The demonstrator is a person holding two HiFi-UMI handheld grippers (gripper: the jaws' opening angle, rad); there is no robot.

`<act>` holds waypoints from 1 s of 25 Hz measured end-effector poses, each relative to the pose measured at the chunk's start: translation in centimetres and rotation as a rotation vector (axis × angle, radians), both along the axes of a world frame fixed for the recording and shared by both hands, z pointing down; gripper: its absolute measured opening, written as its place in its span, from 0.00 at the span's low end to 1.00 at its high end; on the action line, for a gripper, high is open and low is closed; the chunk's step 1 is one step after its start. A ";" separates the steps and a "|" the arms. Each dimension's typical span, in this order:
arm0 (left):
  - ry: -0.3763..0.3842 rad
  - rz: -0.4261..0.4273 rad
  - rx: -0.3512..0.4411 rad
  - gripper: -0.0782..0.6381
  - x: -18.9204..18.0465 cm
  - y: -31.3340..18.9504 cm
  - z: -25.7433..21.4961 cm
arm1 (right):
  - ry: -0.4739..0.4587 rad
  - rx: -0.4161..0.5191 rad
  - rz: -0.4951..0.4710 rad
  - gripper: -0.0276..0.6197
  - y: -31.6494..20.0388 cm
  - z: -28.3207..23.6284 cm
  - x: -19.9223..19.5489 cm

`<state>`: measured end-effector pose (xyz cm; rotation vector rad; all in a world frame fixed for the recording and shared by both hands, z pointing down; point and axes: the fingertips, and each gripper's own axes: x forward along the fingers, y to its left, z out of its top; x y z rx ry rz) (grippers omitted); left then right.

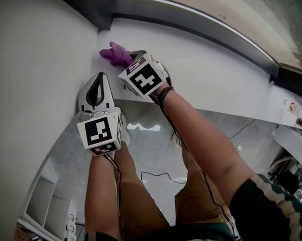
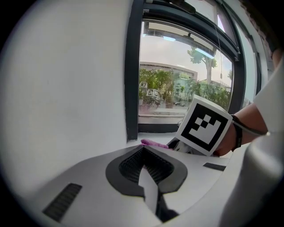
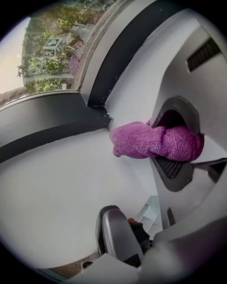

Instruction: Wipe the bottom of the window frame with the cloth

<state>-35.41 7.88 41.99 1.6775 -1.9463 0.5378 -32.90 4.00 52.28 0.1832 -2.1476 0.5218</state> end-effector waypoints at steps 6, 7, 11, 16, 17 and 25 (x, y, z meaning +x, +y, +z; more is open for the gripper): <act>-0.002 0.020 0.006 0.12 -0.5 -1.5 -0.1 | 0.003 0.023 0.036 0.23 -1.9 0.0 -0.8; -0.002 0.026 0.008 0.12 -0.6 -1.8 -0.1 | 0.000 0.018 0.052 0.23 -2.4 0.1 -0.9; -0.006 0.064 0.022 0.12 -0.4 -2.8 -0.5 | -0.007 0.019 0.100 0.23 -4.1 -0.2 -1.1; -0.001 0.082 0.014 0.12 -0.4 -3.1 -0.6 | 0.011 0.042 0.150 0.23 -5.5 -0.4 -1.1; -0.003 0.085 0.014 0.12 -0.4 -3.3 -0.7 | 0.017 0.053 0.157 0.23 -5.9 -0.4 -1.1; -0.012 0.104 0.013 0.12 -0.5 -4.4 -1.2 | 0.039 0.049 0.183 0.23 -6.5 -0.2 0.3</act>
